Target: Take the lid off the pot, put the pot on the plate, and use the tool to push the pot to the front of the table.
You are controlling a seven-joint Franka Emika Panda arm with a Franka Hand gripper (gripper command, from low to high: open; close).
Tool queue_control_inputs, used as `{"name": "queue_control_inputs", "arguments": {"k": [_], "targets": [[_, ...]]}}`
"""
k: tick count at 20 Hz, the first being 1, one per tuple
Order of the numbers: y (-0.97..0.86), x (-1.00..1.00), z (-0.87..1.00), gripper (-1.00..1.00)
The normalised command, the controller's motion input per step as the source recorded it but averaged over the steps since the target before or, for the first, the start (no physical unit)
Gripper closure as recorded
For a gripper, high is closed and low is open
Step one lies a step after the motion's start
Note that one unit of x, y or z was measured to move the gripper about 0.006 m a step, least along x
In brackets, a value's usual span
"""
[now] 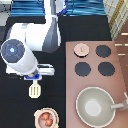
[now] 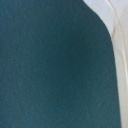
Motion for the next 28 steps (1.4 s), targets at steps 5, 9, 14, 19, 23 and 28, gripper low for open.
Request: {"name": "queue_control_inputs", "arguments": {"k": [5, 9, 14, 19, 23, 28], "targets": [[0.02, -1.0, -0.7, 1.0], [0.01, -1.0, -0.6, 1.0], [0.02, -0.97, 0.28, -1.0], [0.01, -0.97, 0.66, -1.0], [0.0, -0.93, 0.63, -1.0], [-0.08, -0.69, 0.85, -1.0]]}}
